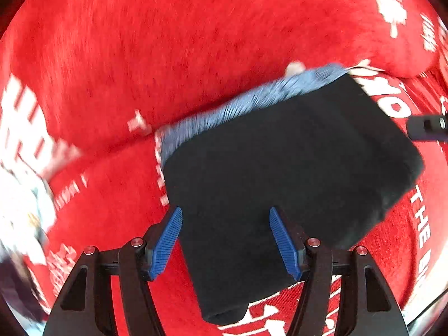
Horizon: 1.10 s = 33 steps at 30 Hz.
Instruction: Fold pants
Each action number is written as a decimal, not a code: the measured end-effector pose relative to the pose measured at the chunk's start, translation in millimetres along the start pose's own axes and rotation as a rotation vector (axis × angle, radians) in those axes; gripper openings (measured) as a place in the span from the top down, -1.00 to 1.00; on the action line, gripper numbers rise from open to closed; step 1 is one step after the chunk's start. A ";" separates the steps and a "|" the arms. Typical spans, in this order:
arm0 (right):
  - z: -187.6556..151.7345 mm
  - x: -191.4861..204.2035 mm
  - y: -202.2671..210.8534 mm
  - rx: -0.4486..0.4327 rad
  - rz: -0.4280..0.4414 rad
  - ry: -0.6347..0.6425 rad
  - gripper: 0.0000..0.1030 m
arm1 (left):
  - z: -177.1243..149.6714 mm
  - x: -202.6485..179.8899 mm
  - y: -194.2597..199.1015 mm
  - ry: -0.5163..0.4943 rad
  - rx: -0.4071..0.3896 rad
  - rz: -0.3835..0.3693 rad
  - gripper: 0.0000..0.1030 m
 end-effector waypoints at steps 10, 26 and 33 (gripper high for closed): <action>-22.5 -15.9 -44.6 0.077 -0.268 0.157 0.53 | -18.6 -15.9 -5.2 0.058 0.029 -0.101 -0.29; -27.1 -11.5 -47.8 0.062 -0.294 0.186 0.49 | 15.4 86.5 -38.6 0.343 0.040 -0.045 -0.54; -26.4 -7.6 -45.2 0.063 -0.299 0.191 0.48 | 4.9 91.6 -30.4 0.390 0.033 -0.062 -0.64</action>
Point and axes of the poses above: each gripper's, at about its wrist camera, not at the fingertips, and y roughly against the way its jaws point, x to its left, z to its top, the point moved 7 cm from there along -y, roughly the way its jaws point, and after that the axes turned 14 degrees about -z, right-handed, at the moved point
